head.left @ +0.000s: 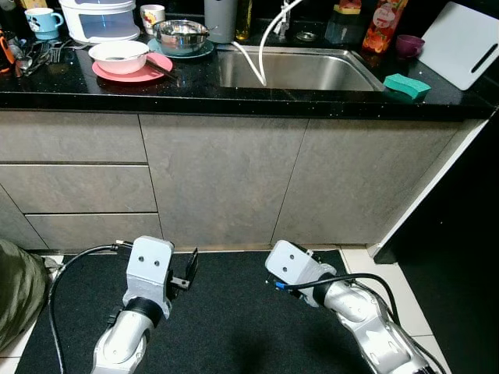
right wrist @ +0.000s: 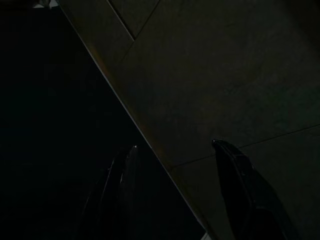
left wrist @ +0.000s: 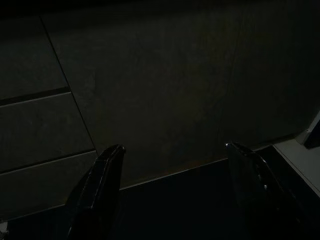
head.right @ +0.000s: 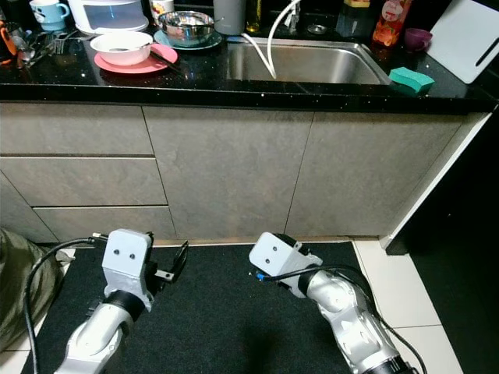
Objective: Kitchen organization
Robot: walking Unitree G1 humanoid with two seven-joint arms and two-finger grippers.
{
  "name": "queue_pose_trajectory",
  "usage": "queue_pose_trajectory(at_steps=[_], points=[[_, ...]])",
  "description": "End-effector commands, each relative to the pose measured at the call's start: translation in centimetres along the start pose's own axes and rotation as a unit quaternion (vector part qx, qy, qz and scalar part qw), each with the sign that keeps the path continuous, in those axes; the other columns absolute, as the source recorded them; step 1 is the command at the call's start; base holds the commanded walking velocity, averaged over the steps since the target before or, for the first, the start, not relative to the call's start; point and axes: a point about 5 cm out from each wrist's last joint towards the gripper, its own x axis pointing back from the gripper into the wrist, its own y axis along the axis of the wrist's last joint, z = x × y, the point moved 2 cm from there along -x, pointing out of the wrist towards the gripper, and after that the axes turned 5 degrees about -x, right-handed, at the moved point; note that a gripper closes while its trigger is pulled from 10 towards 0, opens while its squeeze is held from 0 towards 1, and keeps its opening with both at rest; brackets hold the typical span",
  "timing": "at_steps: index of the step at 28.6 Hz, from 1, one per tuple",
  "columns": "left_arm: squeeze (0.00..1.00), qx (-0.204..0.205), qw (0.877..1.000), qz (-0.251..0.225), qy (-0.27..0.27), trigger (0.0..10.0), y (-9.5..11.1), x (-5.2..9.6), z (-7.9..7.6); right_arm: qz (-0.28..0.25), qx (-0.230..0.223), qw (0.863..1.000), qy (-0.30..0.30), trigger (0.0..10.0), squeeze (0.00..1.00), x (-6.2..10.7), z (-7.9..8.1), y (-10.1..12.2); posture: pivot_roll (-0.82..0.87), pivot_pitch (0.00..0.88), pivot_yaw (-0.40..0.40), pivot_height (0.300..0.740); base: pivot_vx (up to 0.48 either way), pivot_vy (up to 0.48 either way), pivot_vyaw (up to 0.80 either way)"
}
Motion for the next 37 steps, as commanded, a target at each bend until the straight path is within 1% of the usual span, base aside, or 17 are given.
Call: queue_pose_trajectory(at_steps=[1,10,37], points=[[0.0,0.0,1.0,0.009,0.0,10.0,-0.5,0.12,-0.02,0.004,-0.005,1.0,0.001,10.0,0.0,-0.02,0.01,-0.34,0.03,0.0,-0.019,0.74,0.0,0.0,0.0],[0.0,0.003,1.0,0.008,-0.003,10.0,-0.49,-0.1,-0.09,0.005,-0.003,1.0,0.002,10.0,0.0,-0.11,-0.15,-0.35,0.02,0.0,-0.003,0.74,0.0,0.0,0.0],[0.0,0.005,1.0,0.009,-0.006,10.0,-0.81,-0.03,-0.19,0.005,-0.003,1.0,0.002,10.0,0.0,-0.11,0.11,-0.65,0.01,0.0,-0.007,0.74,0.0,0.0,0.0]])
